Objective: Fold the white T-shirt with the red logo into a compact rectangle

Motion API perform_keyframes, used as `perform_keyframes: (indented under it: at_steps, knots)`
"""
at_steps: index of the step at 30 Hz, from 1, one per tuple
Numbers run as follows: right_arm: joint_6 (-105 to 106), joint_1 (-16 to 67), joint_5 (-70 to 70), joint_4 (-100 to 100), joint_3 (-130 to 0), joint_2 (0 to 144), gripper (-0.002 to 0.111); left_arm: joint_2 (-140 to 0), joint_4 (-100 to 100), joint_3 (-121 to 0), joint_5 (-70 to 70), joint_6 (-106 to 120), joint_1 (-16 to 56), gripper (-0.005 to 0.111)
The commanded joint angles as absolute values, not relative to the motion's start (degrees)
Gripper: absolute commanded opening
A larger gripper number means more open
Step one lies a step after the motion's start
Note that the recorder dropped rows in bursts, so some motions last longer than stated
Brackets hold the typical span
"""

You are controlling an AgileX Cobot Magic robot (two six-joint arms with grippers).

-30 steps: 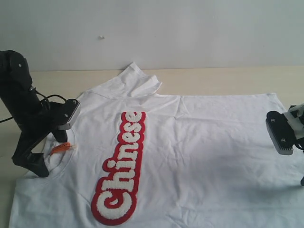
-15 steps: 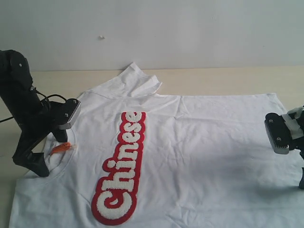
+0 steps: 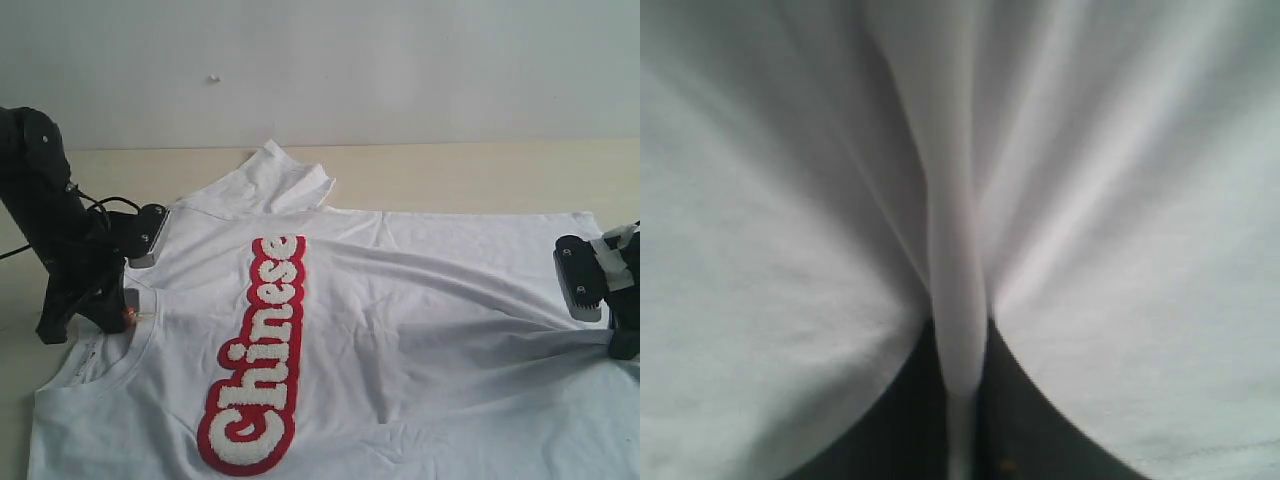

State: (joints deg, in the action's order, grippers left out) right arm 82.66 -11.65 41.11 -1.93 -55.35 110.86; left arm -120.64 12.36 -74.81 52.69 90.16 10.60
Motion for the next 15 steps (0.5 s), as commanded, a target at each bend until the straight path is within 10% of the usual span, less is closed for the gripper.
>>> perform_keyframes:
  at_steps: [1,15]
  knots:
    - [82.3,-11.8,34.1,-2.0,-53.7,111.9,0.000,-119.9,11.0,-74.1,51.2,87.6,10.5,0.002]
    - [80.9,-11.8,40.6,-1.2,-59.3,105.5,0.000,-111.9,11.1,-74.1,52.0,87.6,10.2,0.001]
